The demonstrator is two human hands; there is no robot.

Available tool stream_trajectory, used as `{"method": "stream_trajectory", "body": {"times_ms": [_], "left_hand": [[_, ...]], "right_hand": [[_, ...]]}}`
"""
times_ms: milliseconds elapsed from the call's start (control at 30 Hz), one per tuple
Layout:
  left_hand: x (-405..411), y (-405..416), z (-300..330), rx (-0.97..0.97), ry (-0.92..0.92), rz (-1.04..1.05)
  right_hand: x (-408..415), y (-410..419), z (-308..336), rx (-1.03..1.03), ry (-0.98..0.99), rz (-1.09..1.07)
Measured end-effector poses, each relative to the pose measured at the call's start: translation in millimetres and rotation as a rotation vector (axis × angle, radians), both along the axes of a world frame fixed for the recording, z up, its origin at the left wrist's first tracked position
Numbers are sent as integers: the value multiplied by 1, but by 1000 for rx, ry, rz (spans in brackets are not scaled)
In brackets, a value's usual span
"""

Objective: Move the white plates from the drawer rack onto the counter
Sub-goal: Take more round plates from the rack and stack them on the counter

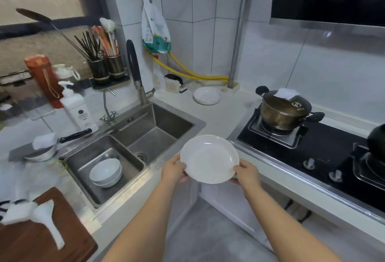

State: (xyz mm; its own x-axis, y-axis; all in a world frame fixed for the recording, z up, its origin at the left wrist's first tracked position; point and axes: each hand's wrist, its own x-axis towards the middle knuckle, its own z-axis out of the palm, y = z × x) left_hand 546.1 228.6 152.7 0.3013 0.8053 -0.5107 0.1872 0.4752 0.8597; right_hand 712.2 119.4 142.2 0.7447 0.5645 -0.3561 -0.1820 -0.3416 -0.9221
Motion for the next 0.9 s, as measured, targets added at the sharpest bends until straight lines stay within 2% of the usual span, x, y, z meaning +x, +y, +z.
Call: {"method": "stream_trajectory", "body": {"times_ms": [167, 467, 633, 900], "left_hand": [[28, 21, 9, 27, 21, -16], [95, 38, 27, 37, -78, 155], [120, 56, 24, 44, -62, 213], [141, 112, 15, 62, -23, 185]], "right_hand": [[33, 24, 7, -25, -61, 9], [106, 70, 20, -56, -178, 144], [138, 96, 23, -83, -228, 202], [167, 149, 5, -190, -358, 270]]}}
